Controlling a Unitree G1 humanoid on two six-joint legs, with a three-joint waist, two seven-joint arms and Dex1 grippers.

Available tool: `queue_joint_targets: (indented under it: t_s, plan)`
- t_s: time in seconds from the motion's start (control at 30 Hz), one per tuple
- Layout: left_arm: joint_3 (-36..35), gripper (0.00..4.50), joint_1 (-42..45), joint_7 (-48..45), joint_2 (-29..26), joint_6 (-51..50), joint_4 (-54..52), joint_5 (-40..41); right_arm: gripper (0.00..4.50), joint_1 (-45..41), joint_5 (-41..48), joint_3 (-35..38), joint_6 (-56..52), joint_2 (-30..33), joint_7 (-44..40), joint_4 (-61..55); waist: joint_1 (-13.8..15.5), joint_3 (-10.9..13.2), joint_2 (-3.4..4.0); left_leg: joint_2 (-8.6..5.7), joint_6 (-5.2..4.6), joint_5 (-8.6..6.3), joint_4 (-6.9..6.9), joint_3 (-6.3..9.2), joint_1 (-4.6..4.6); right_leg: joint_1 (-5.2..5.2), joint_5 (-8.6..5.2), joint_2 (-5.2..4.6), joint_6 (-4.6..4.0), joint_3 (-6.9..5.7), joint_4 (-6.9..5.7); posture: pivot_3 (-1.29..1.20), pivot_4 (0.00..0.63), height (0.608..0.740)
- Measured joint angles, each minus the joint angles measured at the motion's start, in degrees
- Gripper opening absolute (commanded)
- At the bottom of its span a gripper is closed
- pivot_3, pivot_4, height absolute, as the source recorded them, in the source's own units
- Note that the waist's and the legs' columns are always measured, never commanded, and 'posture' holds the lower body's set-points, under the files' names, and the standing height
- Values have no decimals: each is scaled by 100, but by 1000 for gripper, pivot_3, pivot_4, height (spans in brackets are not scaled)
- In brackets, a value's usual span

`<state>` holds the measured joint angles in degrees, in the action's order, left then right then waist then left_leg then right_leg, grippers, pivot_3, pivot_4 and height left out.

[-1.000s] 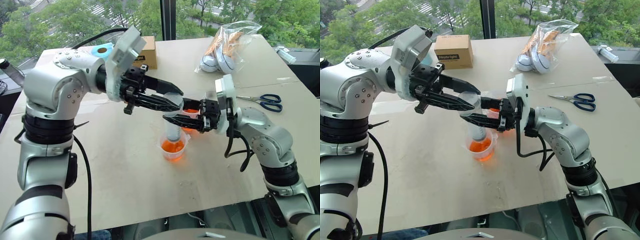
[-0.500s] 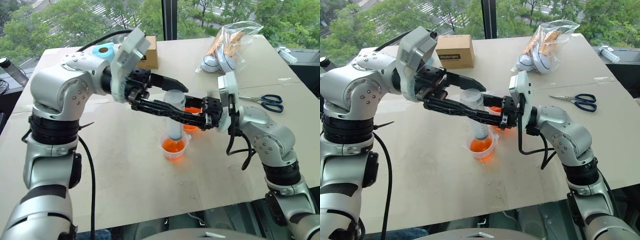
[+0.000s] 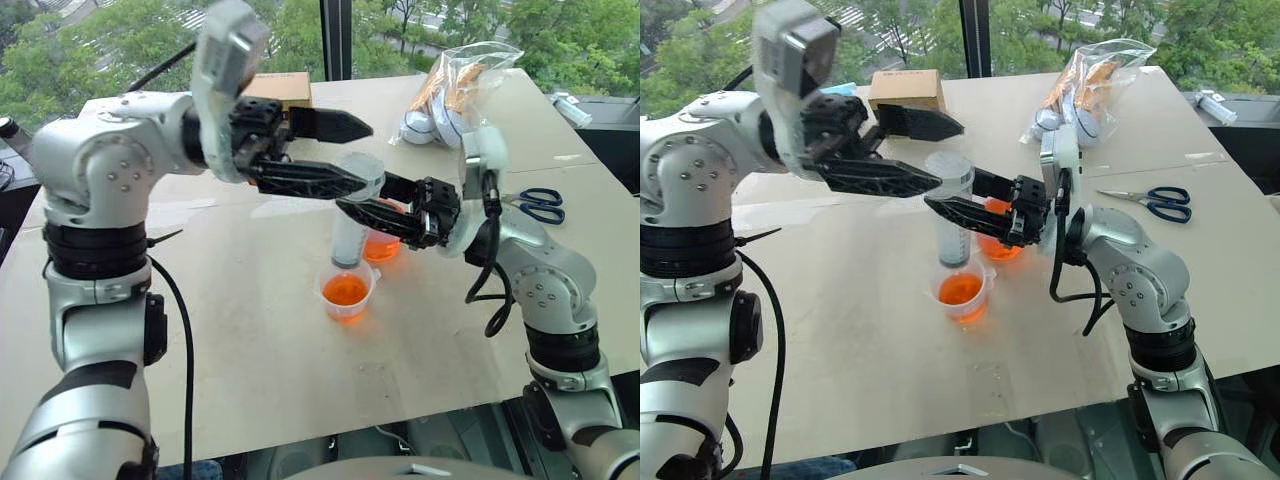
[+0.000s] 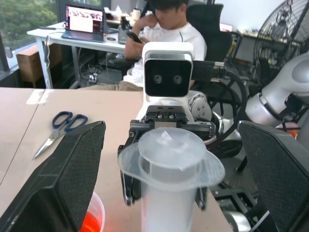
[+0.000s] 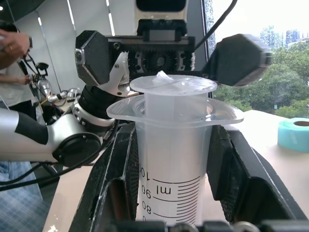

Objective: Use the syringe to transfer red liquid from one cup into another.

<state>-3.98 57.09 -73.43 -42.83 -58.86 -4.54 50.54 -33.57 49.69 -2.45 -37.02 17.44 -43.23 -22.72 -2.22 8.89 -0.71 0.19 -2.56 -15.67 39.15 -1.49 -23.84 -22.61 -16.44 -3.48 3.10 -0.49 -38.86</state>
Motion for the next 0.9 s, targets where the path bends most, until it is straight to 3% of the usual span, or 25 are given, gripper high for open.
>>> queue_joint_targets:
  t_s: [0.13,0.23,0.37,0.47,0.6,0.63,0.67,0.8,0.83,0.87,0.9]
  plan:
    - [119,4472,-546,15,-120,-68,-330,6,1494,-50,92,110,-27,14,113,-2,3,0,0,0,0,0,0,0,0,1,0,-2,0,1,0,0,150,740]
    - [682,4472,-980,-180,-442,400,-567,-547,1494,-120,177,125,-32,10,156,1,7,0,0,-1,0,0,-1,-1,1,1,0,-1,0,0,1,0,150,740]
    - [983,4472,-1103,-233,-343,579,-573,-761,1494,-141,198,116,-32,-4,205,1,52,0,0,-1,-1,0,0,0,-1,2,0,0,0,0,2,0,150,740]
    - [981,3614,-1060,-155,-42,622,-572,-756,1494,-144,206,113,-31,-4,228,1,74,0,0,-1,-1,-1,1,0,-1,2,0,-1,0,0,3,0,150,740]
    - [982,1678,-1014,-50,94,644,-527,-769,1494,-142,255,96,-33,6,219,-10,63,0,0,-1,-1,0,-1,0,-1,1,0,1,0,1,1,0,150,740]
    - [982,1356,-1011,-58,94,668,-539,-769,1494,-139,275,101,-34,7,234,-2,57,0,0,-1,-1,0,-1,-1,-1,1,0,1,0,1,2,0,150,740]
    - [982,1349,-1011,-59,93,677,-542,-771,1494,-137,294,102,-36,8,241,-2,54,0,0,-1,-1,0,-1,-1,-1,1,0,0,0,1,2,0,150,740]
    - [980,1349,-1012,-1,93,617,-546,-757,3467,-135,436,122,-159,57,300,-4,54,0,0,-1,-1,0,0,0,-1,2,0,0,0,0,2,0,150,740]
    - [977,1349,-1012,16,93,586,-547,-751,3775,-135,440,122,-170,69,317,-4,54,0,-1,-1,-1,-1,0,0,-1,2,0,0,0,0,2,0,150,740]
    - [957,1349,-1013,68,93,540,-551,-737,4402,-136,454,123,-182,79,346,-6,54,0,-1,-1,-1,0,-1,0,-1,2,0,0,0,1,2,0,150,740]
    - [925,1349,-1013,119,93,509,-555,-720,4402,-136,471,126,-194,83,369,-7,54,0,-1,-1,-1,-1,-1,0,-1,2,0,0,0,1,2,0,150,740]
